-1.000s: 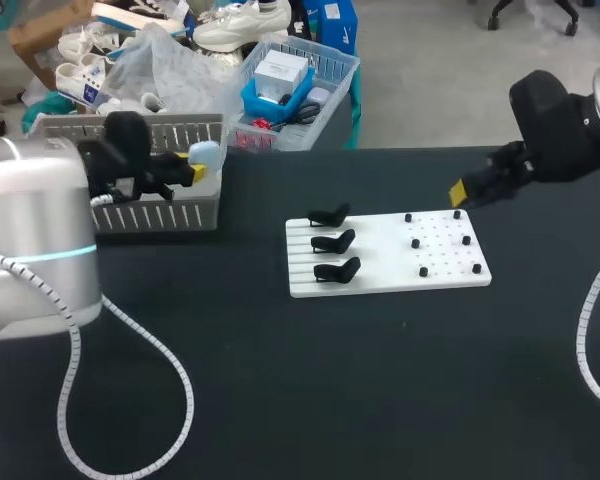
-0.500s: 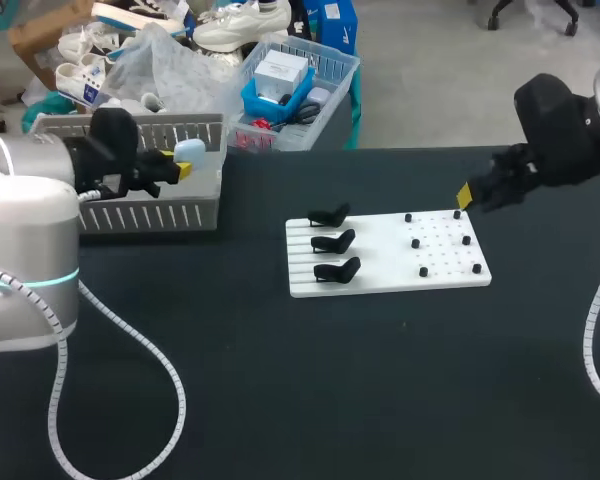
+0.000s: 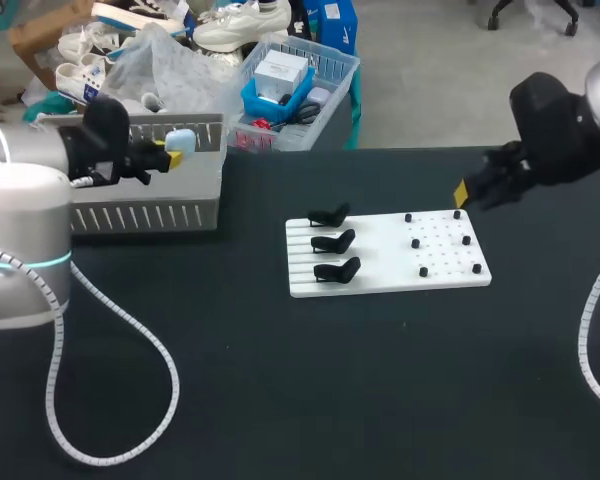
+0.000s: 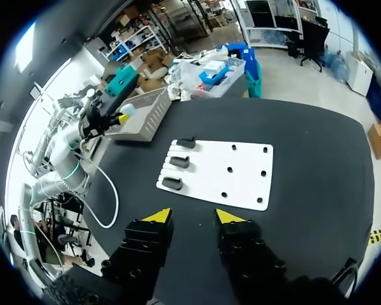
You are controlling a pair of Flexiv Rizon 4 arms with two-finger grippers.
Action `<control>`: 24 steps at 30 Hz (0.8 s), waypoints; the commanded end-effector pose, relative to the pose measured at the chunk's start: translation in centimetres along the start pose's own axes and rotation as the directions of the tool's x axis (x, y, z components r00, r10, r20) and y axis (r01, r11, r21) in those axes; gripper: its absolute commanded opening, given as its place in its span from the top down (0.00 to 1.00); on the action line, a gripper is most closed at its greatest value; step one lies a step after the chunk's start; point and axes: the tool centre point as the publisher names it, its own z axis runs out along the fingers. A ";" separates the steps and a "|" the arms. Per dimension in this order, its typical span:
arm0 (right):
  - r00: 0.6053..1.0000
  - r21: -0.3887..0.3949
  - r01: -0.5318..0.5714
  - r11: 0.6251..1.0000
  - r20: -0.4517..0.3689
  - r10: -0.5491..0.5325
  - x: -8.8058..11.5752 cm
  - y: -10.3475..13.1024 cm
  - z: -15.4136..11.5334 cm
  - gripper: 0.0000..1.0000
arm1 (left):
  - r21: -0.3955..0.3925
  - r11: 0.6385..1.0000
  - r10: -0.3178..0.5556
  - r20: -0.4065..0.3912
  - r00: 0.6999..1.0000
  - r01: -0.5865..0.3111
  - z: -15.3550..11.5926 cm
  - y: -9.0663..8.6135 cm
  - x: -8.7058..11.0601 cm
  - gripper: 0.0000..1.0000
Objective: Pick up each earbud case from the left stands, insert the matching earbuds, close the lid, and place the case in the box.
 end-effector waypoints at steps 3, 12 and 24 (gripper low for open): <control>1.000 0.005 -0.006 1.000 -0.002 0.006 -0.2 0.1 0.5 0.61 | 0.022 1.000 -0.002 -0.045 0.999 0.003 1.0 1.2 -0.6 0.40; 1.000 0.010 -0.013 1.000 0.001 0.013 -0.4 0.1 0.5 0.60 | 0.022 1.000 -0.002 -0.045 0.999 0.003 1.0 1.2 -0.6 0.00; 0.999 0.010 -0.037 0.999 -0.018 0.037 -0.5 0.4 1.4 0.00 | 0.022 1.000 -0.002 -0.045 0.999 0.003 1.0 1.2 -0.6 0.00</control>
